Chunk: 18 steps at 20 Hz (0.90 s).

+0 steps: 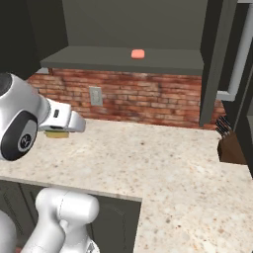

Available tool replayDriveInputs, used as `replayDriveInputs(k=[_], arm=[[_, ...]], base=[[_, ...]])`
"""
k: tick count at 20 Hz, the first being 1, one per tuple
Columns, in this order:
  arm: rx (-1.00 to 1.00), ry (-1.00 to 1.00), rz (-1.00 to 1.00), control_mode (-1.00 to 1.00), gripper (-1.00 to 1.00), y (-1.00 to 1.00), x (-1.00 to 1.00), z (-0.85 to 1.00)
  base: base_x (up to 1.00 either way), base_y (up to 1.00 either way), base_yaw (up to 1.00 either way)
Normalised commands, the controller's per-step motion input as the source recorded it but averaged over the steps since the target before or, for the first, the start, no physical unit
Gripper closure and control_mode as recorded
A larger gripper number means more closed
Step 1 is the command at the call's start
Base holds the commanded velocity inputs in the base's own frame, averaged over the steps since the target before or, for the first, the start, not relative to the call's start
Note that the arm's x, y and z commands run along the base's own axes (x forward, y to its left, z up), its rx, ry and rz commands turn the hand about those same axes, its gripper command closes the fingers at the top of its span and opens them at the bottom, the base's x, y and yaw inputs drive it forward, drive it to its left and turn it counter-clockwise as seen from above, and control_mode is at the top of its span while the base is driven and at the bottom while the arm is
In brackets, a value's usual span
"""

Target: Locate and retrieve the sponge and bar soap from the cabinet. Place them next to the sink.

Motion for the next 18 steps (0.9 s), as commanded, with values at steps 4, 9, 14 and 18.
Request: replayDriveInputs(k=[4, 9, 14, 18], arm=[[-0.04, -0.03, 0.02, -1.00, 1.00, 0.02, -0.24, -0.26], [0.02, -0.06, 0.07, -1.00, 1.00, 0.29, -0.16, -0.47], [0.00, -0.07, 0.07, -1.00, 1.00, 0.45, -0.11, -0.31], [0.00, -0.03, 0.08, -1.00, 1.00, 0.53, -0.06, -0.28]], base=[[0.00, 0.00, 0.00], [0.00, 0.00, 0.00], [0.00, 0.00, 0.00], [0.00, 0.00, 0.00]])
